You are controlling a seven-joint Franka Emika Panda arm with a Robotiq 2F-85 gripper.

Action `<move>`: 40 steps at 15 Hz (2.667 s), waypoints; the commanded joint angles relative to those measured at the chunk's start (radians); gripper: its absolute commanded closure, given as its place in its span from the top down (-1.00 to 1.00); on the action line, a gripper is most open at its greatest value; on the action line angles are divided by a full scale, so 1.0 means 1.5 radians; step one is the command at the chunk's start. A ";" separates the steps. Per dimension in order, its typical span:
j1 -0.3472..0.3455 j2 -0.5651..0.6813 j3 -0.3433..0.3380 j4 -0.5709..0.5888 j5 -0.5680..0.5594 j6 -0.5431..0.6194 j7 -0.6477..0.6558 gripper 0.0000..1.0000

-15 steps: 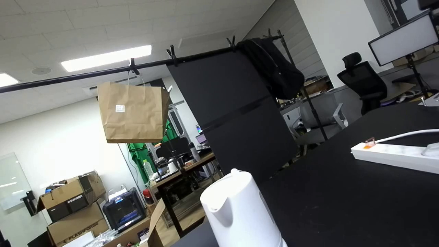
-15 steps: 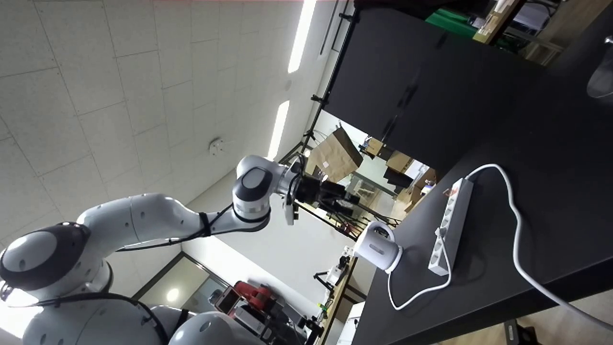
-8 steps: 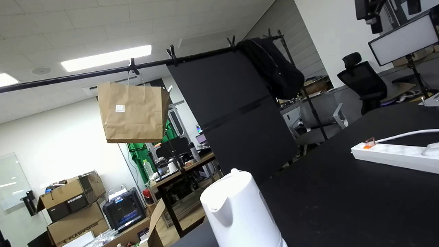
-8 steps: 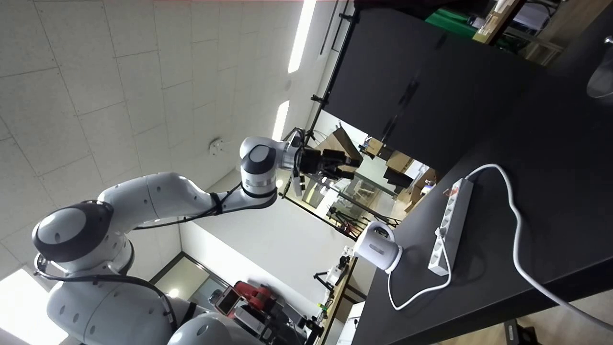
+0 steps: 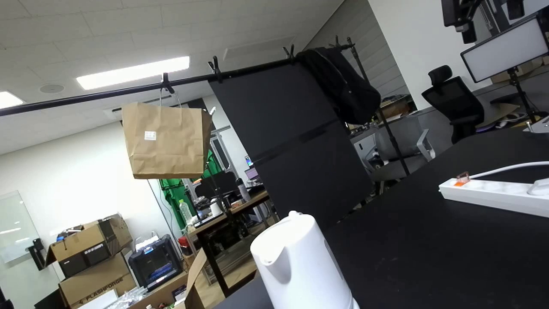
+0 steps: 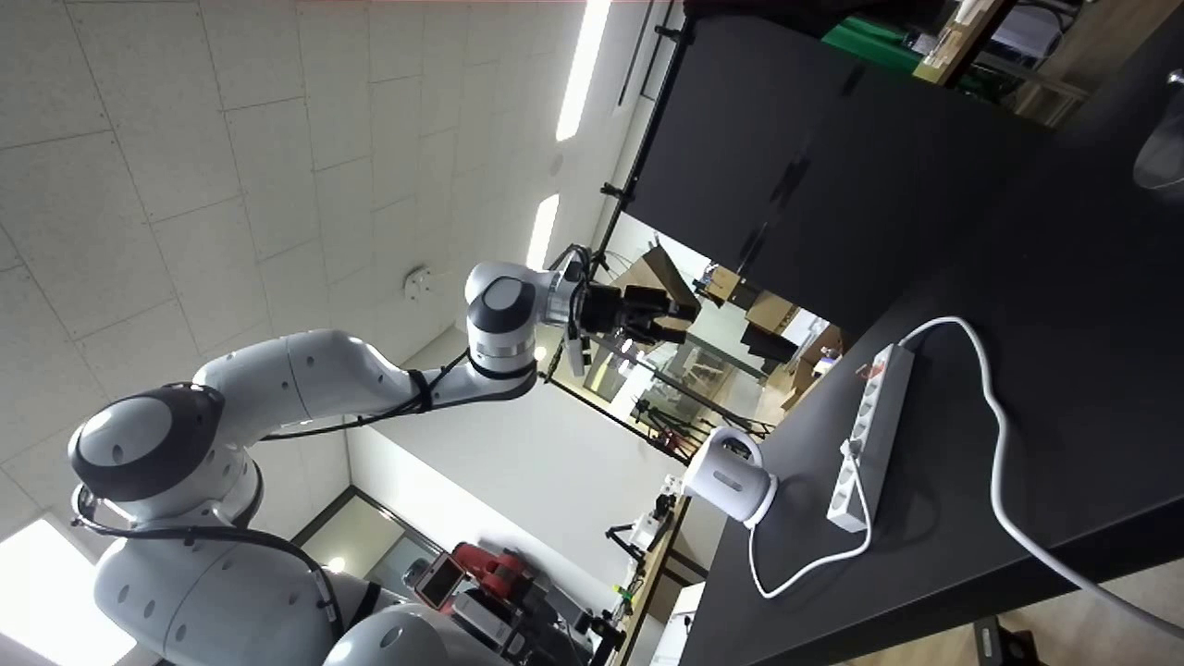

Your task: Turn on the extension cable

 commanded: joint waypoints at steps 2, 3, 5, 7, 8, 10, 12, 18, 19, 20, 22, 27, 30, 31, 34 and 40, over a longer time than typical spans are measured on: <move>0.022 0.000 -0.022 0.001 -0.006 -0.002 0.004 1.00; 0.018 0.016 -0.024 0.018 -0.018 0.012 0.008 1.00; 0.014 0.048 -0.030 0.049 -0.041 0.042 0.014 1.00; 0.009 0.092 -0.036 0.093 -0.077 0.074 0.028 1.00; 0.010 0.119 -0.041 0.121 -0.089 0.083 0.034 1.00; 0.020 0.175 -0.059 0.177 -0.111 0.105 0.040 0.99; 0.037 0.233 -0.079 0.237 -0.109 0.115 0.036 0.48; 0.101 0.407 -0.123 0.425 -0.027 0.083 -0.006 -0.35; 0.107 0.433 -0.123 0.453 -0.003 0.072 -0.015 -0.47; 0.109 0.458 -0.117 0.481 0.029 0.050 -0.032 -0.60; 0.112 0.500 -0.108 0.532 0.082 -0.005 -0.058 -0.88; 0.132 0.493 -0.129 0.496 0.090 0.016 -0.065 -0.98; 0.132 0.491 -0.130 0.495 0.089 0.017 -0.066 -0.98; 0.132 0.490 -0.130 0.495 0.089 0.017 -0.066 -0.98; 0.129 0.499 -0.128 0.503 0.092 -0.004 -0.073 -1.00; 0.160 0.559 -0.151 0.522 0.069 -0.054 -0.045 -1.00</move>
